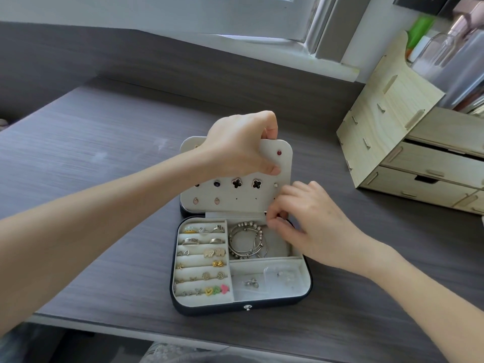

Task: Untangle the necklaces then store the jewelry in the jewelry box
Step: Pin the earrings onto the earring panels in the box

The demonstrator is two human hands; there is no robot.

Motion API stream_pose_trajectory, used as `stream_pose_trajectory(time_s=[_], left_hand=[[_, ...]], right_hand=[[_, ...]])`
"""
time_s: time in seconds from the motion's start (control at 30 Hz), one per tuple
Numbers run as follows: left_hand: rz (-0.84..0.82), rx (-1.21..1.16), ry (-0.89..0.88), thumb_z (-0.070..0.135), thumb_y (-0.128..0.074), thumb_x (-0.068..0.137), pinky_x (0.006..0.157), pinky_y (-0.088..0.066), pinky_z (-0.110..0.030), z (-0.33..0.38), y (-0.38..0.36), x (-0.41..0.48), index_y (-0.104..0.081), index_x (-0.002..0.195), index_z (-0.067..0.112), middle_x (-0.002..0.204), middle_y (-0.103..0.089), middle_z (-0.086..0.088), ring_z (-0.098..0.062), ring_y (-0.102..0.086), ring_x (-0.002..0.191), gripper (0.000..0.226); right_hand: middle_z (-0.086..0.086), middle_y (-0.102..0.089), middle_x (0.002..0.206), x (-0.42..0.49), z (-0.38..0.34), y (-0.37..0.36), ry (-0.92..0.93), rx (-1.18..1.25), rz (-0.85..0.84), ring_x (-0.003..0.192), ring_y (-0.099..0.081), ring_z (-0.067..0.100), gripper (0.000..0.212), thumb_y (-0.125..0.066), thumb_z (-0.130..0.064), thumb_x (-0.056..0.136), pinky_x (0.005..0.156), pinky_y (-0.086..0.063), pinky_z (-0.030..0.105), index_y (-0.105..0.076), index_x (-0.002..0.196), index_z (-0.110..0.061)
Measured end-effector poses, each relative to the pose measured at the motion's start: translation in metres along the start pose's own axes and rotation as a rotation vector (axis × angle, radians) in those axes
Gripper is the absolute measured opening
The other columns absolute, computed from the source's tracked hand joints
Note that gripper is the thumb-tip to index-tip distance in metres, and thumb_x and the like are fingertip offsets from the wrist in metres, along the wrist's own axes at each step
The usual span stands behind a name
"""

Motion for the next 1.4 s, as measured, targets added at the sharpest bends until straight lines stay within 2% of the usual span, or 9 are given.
stream_pose_trajectory(time_s=[0.1,0.17,0.3,0.47,0.87,0.93,1.03,1.13,1.4], left_hand=[[0.019,0.009,-0.011,0.044,-0.078,0.067,0.067,-0.038,-0.029,0.003,0.002,-0.003,-0.047,0.095,0.026,0.090,-0.054,0.014,-0.015,-0.050,0.082,0.045],[0.031,0.016,-0.018,0.044,-0.078,0.067,0.065,-0.037,-0.028,0.004,0.003,-0.004,-0.049,0.096,0.025,0.086,-0.054,0.013,-0.015,-0.050,0.079,0.045],[0.037,0.016,-0.008,0.043,-0.078,0.067,0.059,-0.035,-0.027,0.005,0.003,-0.005,-0.048,0.094,0.026,0.078,-0.051,0.015,-0.014,-0.050,0.076,0.043],[0.027,0.005,0.010,0.042,-0.078,0.067,0.059,-0.039,-0.027,0.005,0.002,-0.005,-0.047,0.091,0.026,0.078,-0.053,0.015,-0.010,-0.049,0.069,0.043],[0.054,0.008,0.018,0.041,-0.079,0.066,0.057,-0.035,-0.027,0.008,0.005,-0.008,-0.046,0.089,0.027,0.072,-0.050,0.017,-0.005,-0.047,0.067,0.042],[0.092,0.035,0.004,0.041,-0.079,0.067,0.055,-0.032,-0.020,0.012,0.008,-0.013,-0.044,0.088,0.028,0.069,-0.048,0.017,-0.006,-0.045,0.066,0.043],[0.199,0.119,-0.046,0.040,-0.080,0.066,0.055,-0.028,-0.029,0.021,0.014,-0.023,-0.045,0.086,0.027,0.067,-0.050,0.013,-0.015,-0.046,0.069,0.042],[0.367,0.215,-0.228,0.037,-0.079,0.059,0.054,-0.020,-0.028,0.039,0.020,-0.042,-0.051,0.077,0.019,0.061,-0.055,0.010,-0.014,-0.042,0.059,0.038],[0.534,0.235,-0.418,0.025,-0.079,0.065,0.056,-0.031,-0.032,0.057,0.015,-0.079,-0.056,0.068,0.010,0.061,-0.056,0.005,-0.013,-0.040,0.061,0.027]], right_hand=[[-0.015,-0.055,0.074,-0.011,0.016,0.005,-0.303,0.834,-0.053,0.070,-0.048,0.000,0.008,-0.057,-0.025,0.084,0.069,-0.038,0.012,-0.059,0.077,-0.023],[-0.010,-0.055,0.072,-0.020,0.019,0.006,-0.391,1.162,-0.057,0.068,-0.048,0.004,0.009,-0.058,-0.025,0.083,0.067,-0.040,0.012,-0.062,0.077,-0.020],[-0.003,-0.039,0.074,-0.025,0.013,0.000,-0.370,1.472,-0.140,0.068,-0.035,0.011,0.025,-0.067,-0.041,0.081,0.062,-0.033,0.020,-0.056,0.076,-0.019],[-0.004,-0.042,0.075,-0.027,0.012,-0.005,-0.370,1.693,-0.174,0.067,-0.035,0.011,0.024,-0.069,-0.038,0.079,0.060,-0.029,0.024,-0.055,0.078,-0.018],[-0.005,-0.044,0.074,-0.026,0.027,-0.003,-0.387,1.803,-0.120,0.066,-0.038,0.011,0.021,-0.066,-0.035,0.083,0.059,-0.032,0.024,-0.056,0.078,-0.018],[-0.005,-0.043,0.073,-0.023,0.036,0.003,-0.412,1.759,-0.057,0.065,-0.037,0.010,0.019,-0.062,-0.033,0.086,0.058,-0.030,0.023,-0.055,0.076,-0.018],[-0.006,-0.042,0.070,-0.016,0.054,0.014,-0.458,1.614,0.061,0.064,-0.034,0.010,0.017,-0.049,-0.026,0.087,0.057,-0.027,0.023,-0.051,0.074,-0.017],[-0.005,-0.041,0.069,-0.007,0.065,0.023,-0.445,1.417,0.118,0.064,-0.032,0.010,0.021,-0.051,-0.026,0.086,0.057,-0.027,0.022,-0.055,0.066,-0.019],[-0.012,-0.050,0.060,0.009,0.061,0.010,-0.407,1.277,-0.114,0.058,-0.040,0.005,0.019,-0.059,-0.022,0.079,0.059,-0.032,0.017,-0.066,0.061,-0.023]])
Point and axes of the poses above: each hand's wrist, its own x-axis towards the middle knuckle, its own y-axis out of the back of the hand, z = x × y, the point moved 8 cm from there along x, towards the middle knuckle
